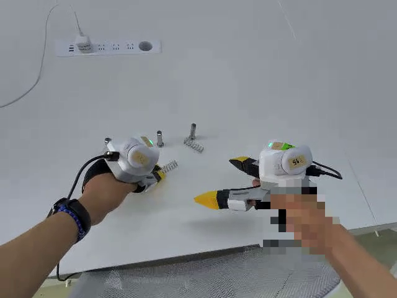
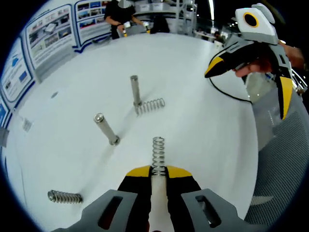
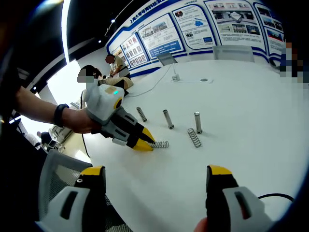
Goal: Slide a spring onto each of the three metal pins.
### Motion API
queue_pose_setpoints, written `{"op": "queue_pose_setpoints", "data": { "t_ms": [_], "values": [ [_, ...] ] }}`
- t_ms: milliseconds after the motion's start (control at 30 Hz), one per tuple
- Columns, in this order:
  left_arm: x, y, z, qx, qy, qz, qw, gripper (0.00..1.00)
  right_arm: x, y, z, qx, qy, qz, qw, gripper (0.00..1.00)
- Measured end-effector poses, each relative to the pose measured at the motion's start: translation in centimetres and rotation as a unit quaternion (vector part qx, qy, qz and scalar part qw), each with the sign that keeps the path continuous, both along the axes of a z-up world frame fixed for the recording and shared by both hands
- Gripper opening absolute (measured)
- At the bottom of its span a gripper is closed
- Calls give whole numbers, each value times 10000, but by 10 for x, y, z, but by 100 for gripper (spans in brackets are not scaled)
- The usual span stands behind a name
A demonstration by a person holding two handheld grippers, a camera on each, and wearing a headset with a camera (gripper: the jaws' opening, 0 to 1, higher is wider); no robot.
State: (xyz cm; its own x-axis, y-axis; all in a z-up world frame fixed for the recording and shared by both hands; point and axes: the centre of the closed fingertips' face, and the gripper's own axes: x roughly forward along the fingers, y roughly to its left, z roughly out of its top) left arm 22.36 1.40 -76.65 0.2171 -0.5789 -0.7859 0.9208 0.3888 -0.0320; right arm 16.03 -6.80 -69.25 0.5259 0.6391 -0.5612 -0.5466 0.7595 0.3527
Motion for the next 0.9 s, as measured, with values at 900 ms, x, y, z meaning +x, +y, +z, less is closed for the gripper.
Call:
{"op": "queue_pose_setpoints", "data": {
  "t_ms": [900],
  "values": [
    [-10,2,-1,-150,-75,429,9989,18,-4,3,0,11,90,89,9999,87]
  ]
}}
